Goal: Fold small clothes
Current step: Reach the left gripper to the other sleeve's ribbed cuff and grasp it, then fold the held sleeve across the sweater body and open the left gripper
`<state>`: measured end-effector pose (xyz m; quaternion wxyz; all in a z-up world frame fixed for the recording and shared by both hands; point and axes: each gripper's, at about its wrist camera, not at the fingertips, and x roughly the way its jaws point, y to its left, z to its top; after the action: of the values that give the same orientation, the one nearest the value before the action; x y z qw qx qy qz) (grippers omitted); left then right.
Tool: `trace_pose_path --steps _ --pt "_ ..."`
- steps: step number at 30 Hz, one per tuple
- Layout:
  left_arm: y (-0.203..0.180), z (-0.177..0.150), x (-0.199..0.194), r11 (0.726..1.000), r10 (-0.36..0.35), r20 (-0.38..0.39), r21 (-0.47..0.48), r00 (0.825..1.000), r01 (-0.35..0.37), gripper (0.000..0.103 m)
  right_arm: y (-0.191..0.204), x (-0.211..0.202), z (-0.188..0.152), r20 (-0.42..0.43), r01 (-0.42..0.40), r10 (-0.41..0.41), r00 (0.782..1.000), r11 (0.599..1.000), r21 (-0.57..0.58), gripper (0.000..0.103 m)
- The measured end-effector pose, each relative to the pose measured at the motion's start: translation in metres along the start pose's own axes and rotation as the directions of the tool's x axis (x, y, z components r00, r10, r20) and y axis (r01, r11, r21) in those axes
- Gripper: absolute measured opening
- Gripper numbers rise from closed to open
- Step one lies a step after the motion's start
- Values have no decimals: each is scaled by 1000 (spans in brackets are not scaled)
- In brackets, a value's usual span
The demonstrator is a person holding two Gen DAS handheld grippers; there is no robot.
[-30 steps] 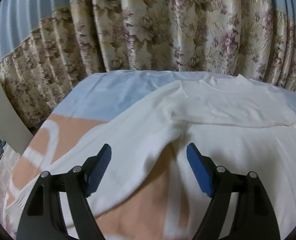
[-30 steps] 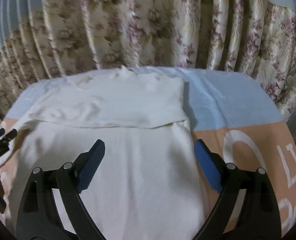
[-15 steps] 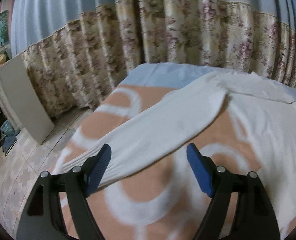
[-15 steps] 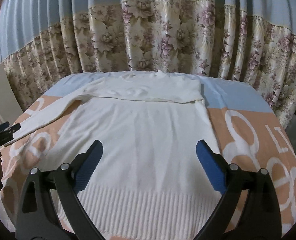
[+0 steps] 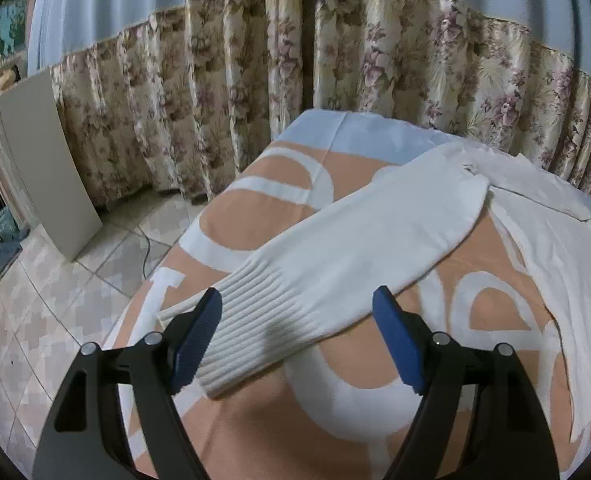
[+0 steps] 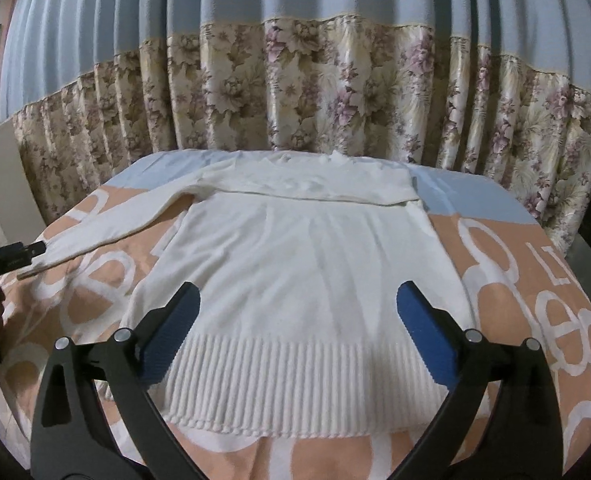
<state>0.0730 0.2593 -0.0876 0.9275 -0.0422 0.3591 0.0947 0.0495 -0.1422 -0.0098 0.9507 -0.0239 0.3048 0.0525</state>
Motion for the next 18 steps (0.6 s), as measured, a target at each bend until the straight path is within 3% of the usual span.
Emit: trace_pose_path --steps 9,12,13,16,18 --pt "19 6 37 1000 -8 -121 -29 993 5 73 3 3 -5 -12 -14 14 1000 1000 9 100" --pt "12 6 39 1000 4 -128 3 992 -4 54 3 6 -6 -22 -22 22 1000 1000 13 100" --pt "10 6 39 1000 10 -126 20 992 -7 40 4 7 -6 -25 -24 25 999 1000 13 100" --pt "5 5 37 999 9 -120 52 993 -2 17 4 10 -7 -36 -31 32 999 999 15 100" --pt "2 6 36 998 16 -111 65 994 -9 12 4 10 -7 -36 -35 36 999 999 11 100"
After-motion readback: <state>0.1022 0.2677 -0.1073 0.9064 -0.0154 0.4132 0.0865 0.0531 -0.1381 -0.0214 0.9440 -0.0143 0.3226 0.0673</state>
